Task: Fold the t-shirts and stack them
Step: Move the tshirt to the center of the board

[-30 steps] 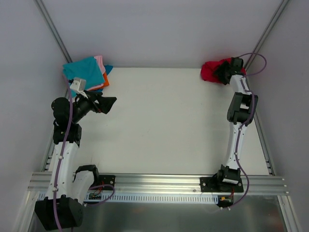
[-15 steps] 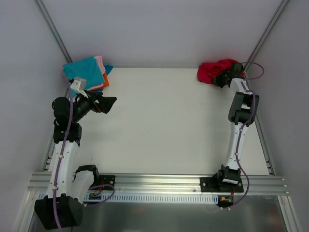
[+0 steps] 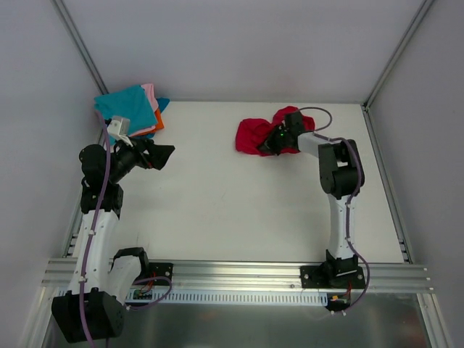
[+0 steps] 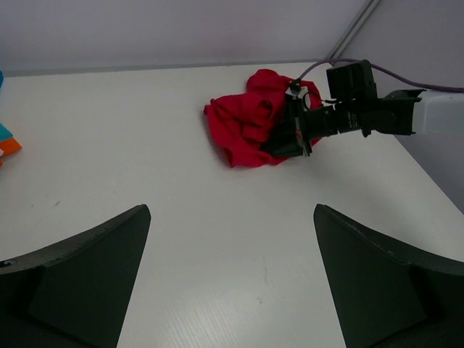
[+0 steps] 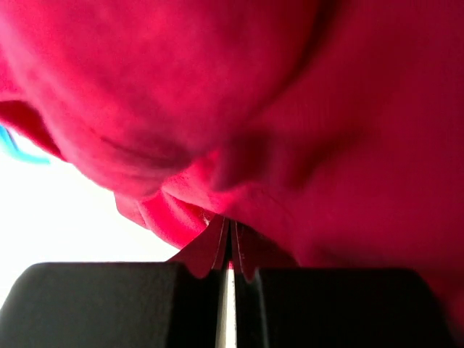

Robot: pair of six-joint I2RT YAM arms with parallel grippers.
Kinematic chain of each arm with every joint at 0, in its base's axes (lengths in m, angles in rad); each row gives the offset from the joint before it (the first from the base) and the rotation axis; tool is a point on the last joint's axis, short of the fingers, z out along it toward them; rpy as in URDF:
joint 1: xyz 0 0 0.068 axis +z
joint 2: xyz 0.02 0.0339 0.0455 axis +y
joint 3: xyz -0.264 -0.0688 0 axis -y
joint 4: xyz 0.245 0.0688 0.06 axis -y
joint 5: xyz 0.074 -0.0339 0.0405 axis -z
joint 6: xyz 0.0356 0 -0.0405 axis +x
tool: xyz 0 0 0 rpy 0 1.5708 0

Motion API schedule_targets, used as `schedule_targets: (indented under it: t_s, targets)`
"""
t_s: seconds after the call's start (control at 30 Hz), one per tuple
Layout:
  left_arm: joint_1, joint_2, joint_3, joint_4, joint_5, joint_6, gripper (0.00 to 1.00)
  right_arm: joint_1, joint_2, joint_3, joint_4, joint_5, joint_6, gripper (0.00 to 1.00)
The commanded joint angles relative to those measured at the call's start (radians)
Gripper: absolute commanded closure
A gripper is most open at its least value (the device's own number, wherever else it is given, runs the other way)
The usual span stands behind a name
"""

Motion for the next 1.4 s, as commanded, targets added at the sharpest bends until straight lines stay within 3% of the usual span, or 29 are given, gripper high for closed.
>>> schedule_targets:
  t_s: [0.0,0.1,0.23,0.27,0.3,0.33,0.63,0.83,0.97,1.1,1.2,1.37]
  targets:
    - [0.008,0.001,0.005,0.017,-0.012,0.024,0.02,0.175,-0.125,-0.105,0.034,-0.065,0.042,1.0]
    - [0.006,-0.001,0.008,0.01,-0.023,0.029,0.01,0.357,-0.149,-0.148,0.106,-0.066,0.073,1.0]
    - [0.002,-0.004,0.008,0.0,-0.026,0.027,0.01,0.493,-0.162,-0.174,0.173,-0.053,0.123,0.99]
    - [-0.001,-0.004,0.01,-0.004,-0.026,0.026,0.01,0.507,-0.165,-0.175,0.205,-0.057,0.123,0.66]
    - [-0.006,-0.004,0.013,-0.012,-0.026,0.026,0.01,0.521,-0.172,-0.175,0.21,-0.047,0.117,0.17]
    - [-0.02,-0.011,0.023,-0.033,-0.029,0.03,0.01,0.524,-0.209,-0.188,0.201,-0.03,0.085,0.01]
    - [-0.072,-0.016,0.025,-0.161,-0.166,-0.015,0.01,0.444,-0.422,-0.062,-0.164,0.122,-0.191,0.01]
    - [-0.135,0.067,0.048,-0.411,-0.406,-0.062,0.01,0.39,-0.614,-0.171,-0.193,0.157,-0.228,0.01]
    - [-0.17,-0.062,-0.009,-0.423,-0.336,-0.077,0.01,0.381,-0.793,-0.243,-0.281,0.248,-0.306,0.01]
    - [-0.17,-0.207,0.075,-0.466,-0.223,-0.055,0.01,0.38,-1.001,-0.318,-0.333,0.418,-0.409,0.01]
    - [-0.169,-0.228,0.157,-0.463,-0.219,-0.12,0.01,0.38,-1.143,-0.364,-0.337,0.481,-0.452,0.0]
    - [-0.169,-0.208,0.168,-0.304,-0.068,-0.264,0.01,0.38,-1.285,-0.383,-0.373,0.541,-0.496,0.01]
